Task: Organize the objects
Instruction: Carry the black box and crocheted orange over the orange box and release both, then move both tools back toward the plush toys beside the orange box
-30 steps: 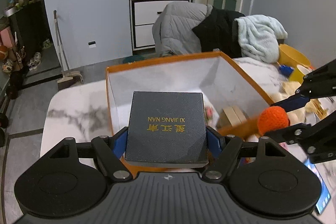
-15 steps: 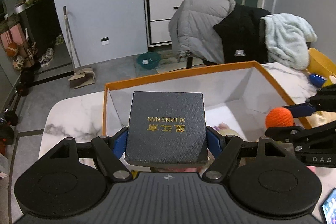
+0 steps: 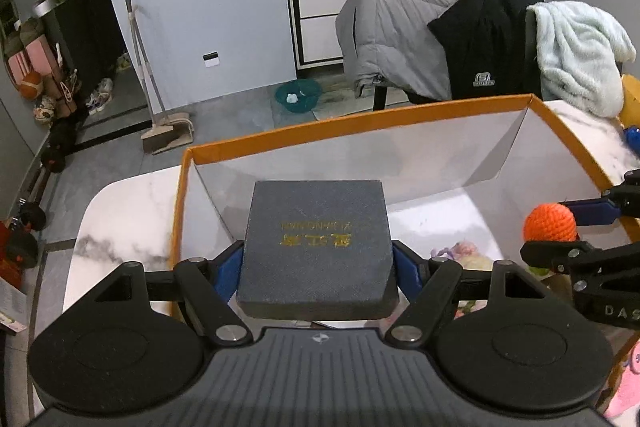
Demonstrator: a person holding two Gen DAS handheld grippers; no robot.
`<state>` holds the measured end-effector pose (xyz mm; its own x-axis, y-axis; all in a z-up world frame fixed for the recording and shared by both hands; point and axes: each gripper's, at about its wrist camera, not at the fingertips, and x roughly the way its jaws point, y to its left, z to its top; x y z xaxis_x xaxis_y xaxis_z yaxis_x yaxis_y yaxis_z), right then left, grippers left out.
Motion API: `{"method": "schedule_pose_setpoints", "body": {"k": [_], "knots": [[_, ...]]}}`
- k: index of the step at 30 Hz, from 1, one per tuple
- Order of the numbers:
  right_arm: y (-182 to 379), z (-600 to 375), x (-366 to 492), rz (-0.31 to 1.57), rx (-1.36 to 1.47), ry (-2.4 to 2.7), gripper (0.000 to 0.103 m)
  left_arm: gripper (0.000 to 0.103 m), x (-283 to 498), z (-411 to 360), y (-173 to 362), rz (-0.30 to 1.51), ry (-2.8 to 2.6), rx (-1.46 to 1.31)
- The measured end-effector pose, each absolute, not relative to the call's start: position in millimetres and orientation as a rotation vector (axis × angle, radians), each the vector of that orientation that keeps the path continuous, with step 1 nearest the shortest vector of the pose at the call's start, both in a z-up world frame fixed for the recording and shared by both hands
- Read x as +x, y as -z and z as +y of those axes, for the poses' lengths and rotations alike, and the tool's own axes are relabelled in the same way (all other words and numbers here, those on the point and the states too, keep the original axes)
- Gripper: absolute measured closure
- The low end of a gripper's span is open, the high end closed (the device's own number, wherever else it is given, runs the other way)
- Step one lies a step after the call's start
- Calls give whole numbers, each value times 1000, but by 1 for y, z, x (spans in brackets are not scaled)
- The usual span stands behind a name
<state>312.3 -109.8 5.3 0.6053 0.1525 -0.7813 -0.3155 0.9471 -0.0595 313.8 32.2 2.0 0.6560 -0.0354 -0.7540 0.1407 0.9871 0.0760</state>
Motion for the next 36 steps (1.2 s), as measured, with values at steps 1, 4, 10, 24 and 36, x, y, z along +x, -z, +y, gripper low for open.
{"method": "schedule_pose_setpoints", "body": {"k": [1, 4, 10, 24, 36], "knots": [[-2, -109, 314, 889, -203, -273, 60, 16, 314, 32, -1, 854, 99, 134], [1, -106, 314, 879, -238, -260, 59, 16, 317, 30, 1, 870, 94, 141], [2, -106, 315, 879, -242, -260, 57, 15, 319, 29, 1, 889, 80, 150], [-10, -108, 305, 850, -206, -265, 50, 14, 312, 33, -18, 826, 69, 115], [-40, -107, 273, 814, -226, -273, 50, 14, 283, 44, -53, 785, 78, 99]]}}
